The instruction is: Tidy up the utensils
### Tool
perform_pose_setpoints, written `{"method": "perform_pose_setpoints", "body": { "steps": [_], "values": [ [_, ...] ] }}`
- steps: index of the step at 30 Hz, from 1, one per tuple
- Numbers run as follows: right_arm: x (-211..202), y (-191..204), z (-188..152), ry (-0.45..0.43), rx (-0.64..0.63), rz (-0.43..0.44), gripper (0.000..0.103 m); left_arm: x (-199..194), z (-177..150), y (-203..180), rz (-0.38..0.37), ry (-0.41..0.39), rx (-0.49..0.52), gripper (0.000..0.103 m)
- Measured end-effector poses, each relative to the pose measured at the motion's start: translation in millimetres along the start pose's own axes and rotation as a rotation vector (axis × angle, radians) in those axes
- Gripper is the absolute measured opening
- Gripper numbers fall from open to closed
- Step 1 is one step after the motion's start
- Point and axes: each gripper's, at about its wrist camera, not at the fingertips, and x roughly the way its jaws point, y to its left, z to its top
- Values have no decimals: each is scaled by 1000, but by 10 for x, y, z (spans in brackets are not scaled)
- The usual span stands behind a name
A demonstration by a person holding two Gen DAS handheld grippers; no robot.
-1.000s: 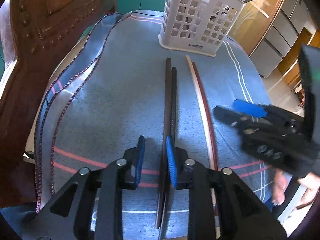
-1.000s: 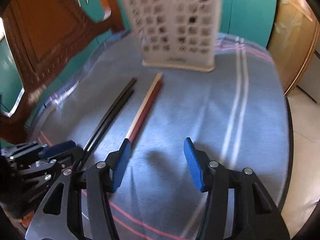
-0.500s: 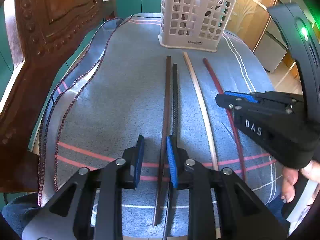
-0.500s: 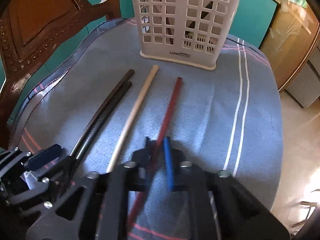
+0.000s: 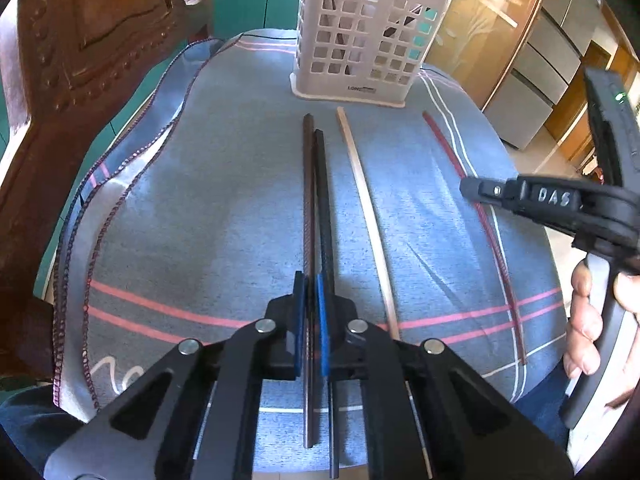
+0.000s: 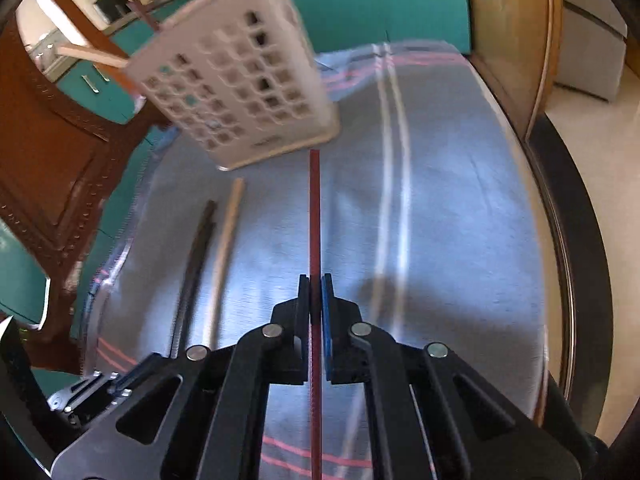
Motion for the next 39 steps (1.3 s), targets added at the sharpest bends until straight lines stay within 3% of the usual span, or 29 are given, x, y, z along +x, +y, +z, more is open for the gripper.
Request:
{"method": "perform_pose_setpoints", "body": {
  "steps": [3,10,17,21,25,27,34,39],
  "values": [
    [-7,-104,-45,5,20,-9,15,18,13,54,22,5,-10,7],
    [-22,-126,-48,-23,-6,-73,18,63,36,124,48,13,-19,9],
    [37,52,-64,-3,-122,-108,29,123,138,150,46,25,-23,9],
    [129,162,-7,16,-192,-163,30,228,294,88,81,40,15,9],
    [267,259,209,68,-267,-205,29,359,559,33,74,65,37,18],
    [362,291,349,77,-306,-234,29,461,709,12,87,73,53,18],
    [488,237,553,57,-296,-195,30,761,1134,-25,128,101,96,20],
    [509,233,543,43,-328,-201,32,837,1262,-54,162,116,123,25]
  ]
}}
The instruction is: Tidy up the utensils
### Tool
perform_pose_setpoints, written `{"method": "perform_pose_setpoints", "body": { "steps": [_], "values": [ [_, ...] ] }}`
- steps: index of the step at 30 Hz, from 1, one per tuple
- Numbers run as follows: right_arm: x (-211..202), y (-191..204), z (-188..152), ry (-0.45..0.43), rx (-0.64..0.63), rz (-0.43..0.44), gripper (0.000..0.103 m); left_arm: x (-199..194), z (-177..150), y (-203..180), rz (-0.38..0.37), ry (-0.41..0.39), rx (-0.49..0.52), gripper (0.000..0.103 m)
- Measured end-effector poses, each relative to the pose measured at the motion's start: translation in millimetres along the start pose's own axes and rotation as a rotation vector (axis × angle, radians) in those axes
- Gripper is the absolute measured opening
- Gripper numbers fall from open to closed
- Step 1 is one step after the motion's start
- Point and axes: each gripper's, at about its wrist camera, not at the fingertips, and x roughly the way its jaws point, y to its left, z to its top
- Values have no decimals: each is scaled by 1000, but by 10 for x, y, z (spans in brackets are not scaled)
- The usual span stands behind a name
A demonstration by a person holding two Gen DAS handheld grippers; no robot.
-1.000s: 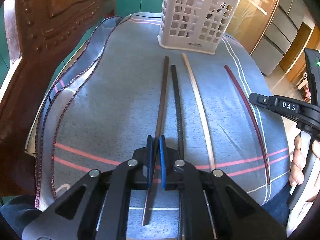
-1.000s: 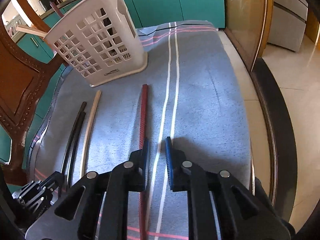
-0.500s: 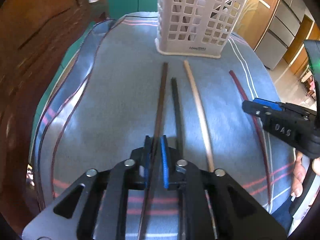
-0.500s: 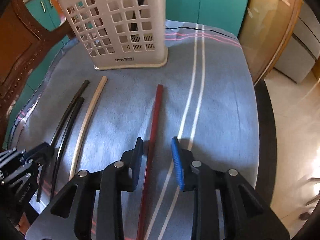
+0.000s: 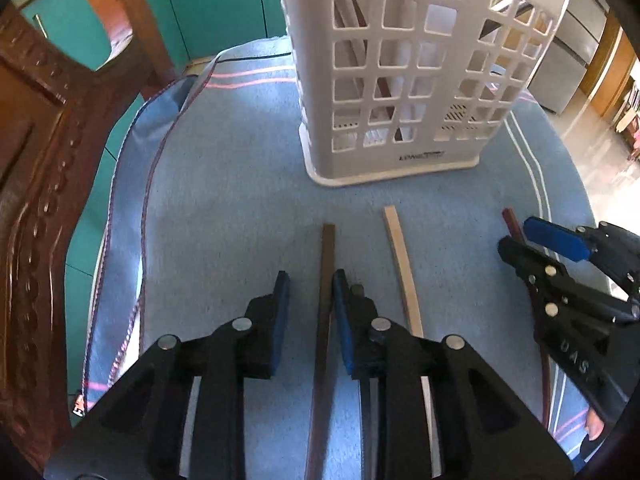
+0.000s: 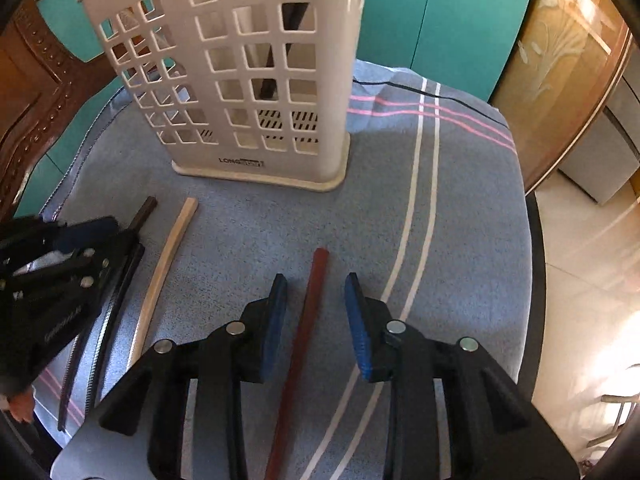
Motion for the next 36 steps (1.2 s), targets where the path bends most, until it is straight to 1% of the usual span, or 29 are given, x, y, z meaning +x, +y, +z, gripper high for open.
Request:
{"method": "perform_pose_setpoints", "body": {
  "steps": [6,11,16,29,34,35,36],
  "values": [
    [5,22,45,-6,-2,-11,32,-12,-6,-87,58,-21,28,26],
    [-11,19,-19,-15,19,-11,32,-53,-66,-235,93,-35,49,26],
    [-24,19,-30,-21,28,-5,32,-93,-77,-210,94,-34,51,26],
    [-19,55,-49,-36,13,-26,32,-103,-78,-240,123,-52,78,26],
    [-23,68,-55,-36,17,-24,31,-128,-87,-241,118,-53,73,26],
    [-26,68,-54,-35,18,-20,30,-132,-85,-225,108,-51,65,23],
    [-29,73,-54,-35,21,-2,22,-138,-84,-211,71,-45,49,17]
  ]
}}
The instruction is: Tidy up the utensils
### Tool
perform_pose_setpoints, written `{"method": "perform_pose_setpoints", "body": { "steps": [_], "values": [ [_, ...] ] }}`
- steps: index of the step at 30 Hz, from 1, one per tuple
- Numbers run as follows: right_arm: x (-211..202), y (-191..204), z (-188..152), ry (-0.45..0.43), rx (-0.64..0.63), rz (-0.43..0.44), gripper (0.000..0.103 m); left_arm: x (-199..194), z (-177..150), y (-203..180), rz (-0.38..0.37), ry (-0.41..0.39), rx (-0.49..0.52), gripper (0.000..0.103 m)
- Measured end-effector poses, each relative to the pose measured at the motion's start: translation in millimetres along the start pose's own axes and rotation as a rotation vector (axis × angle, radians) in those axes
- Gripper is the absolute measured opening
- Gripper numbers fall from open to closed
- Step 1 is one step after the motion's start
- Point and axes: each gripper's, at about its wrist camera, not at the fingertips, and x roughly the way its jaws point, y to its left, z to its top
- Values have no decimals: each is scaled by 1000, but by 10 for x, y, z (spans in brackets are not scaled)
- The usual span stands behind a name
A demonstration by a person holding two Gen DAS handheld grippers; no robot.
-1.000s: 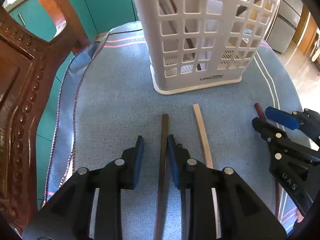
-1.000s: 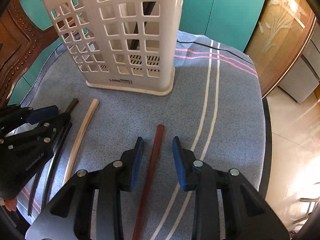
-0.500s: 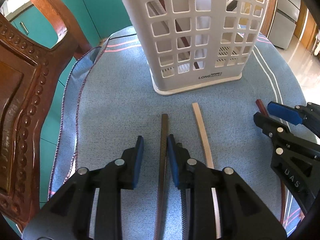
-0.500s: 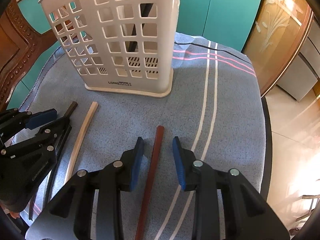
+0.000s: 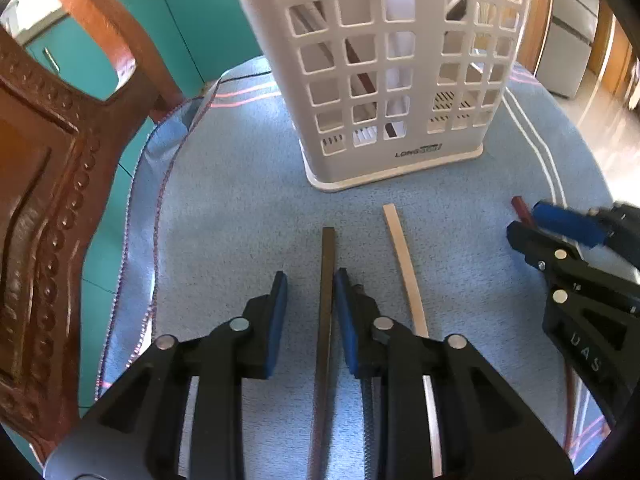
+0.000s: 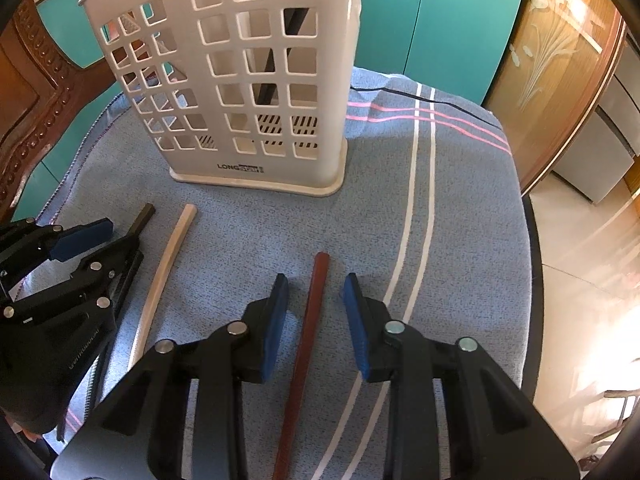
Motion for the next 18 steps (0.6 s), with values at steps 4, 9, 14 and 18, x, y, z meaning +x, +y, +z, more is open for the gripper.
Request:
{"method": "perform_pose_setpoints", "body": {
  "steps": [4,9,14,18],
  "values": [
    [-21,-13,18,-4,29,39,7,-1,0,34,-34,9,-21,8],
    [-263,-93,24,-77,83,142,7,-261,-36,118,-92,-34,-79,7],
    [-858,-219,26,-202,136,230,7,-985,-21,256,-154,-182,-92,7],
    [-1516,-298,9,-327,142,282,7,-1618,22,399,-193,-314,-94,7]
  ]
}}
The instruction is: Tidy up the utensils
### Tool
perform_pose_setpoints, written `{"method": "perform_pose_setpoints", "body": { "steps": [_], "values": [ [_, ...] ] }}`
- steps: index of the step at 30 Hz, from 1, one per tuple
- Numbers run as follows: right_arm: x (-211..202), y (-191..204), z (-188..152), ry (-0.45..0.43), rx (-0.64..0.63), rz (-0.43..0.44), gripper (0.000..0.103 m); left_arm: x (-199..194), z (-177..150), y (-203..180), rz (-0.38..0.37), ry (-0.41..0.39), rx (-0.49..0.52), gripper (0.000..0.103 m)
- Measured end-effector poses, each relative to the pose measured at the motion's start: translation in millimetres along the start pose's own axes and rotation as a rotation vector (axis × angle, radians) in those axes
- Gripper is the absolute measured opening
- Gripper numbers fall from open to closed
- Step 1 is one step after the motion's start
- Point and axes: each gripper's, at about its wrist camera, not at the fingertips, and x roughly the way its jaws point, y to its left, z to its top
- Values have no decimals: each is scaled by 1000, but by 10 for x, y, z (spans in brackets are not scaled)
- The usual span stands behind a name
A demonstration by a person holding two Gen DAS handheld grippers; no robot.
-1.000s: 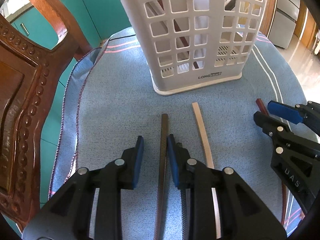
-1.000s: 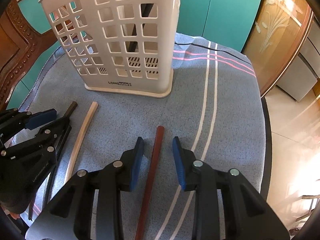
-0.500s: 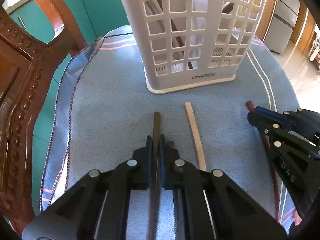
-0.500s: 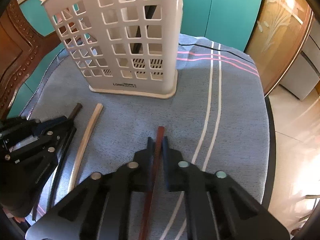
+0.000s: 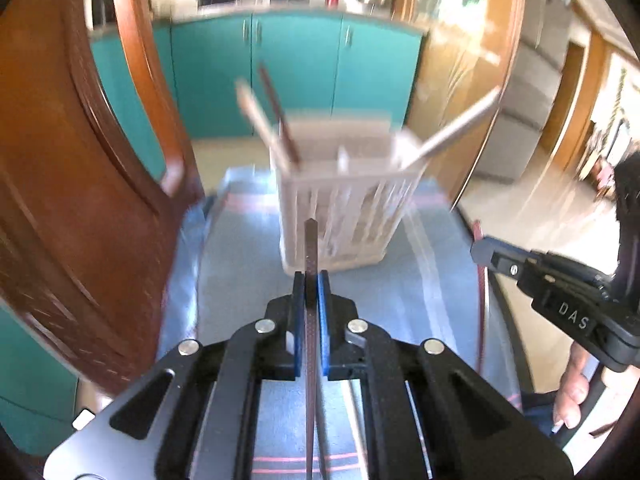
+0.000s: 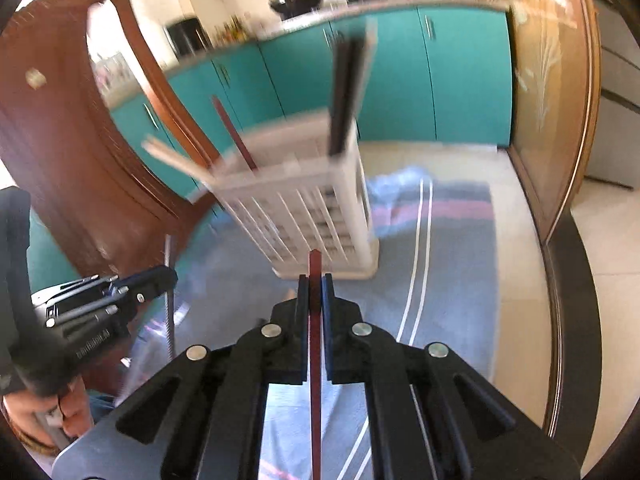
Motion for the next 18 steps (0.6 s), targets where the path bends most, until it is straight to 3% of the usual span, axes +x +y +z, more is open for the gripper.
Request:
{"method": "perform_pose_setpoints", "body": {
  "steps": [6,9,14,18],
  "values": [
    [-754,166,400,-169,-9,56,7,-809,525,3,-65,-207,2,7],
    [-1084,227,737,-295,-11,71,7,-1108,964,-5,-83,-323,-1,7],
    [-1327,215,1269,-512,27,30,7,-1165,1443,-95,-37,-413,8,7],
    [-1109,217,1361,-565,12,-64,7,-864,1528,-68,5,-408,-7,7]
  ]
}}
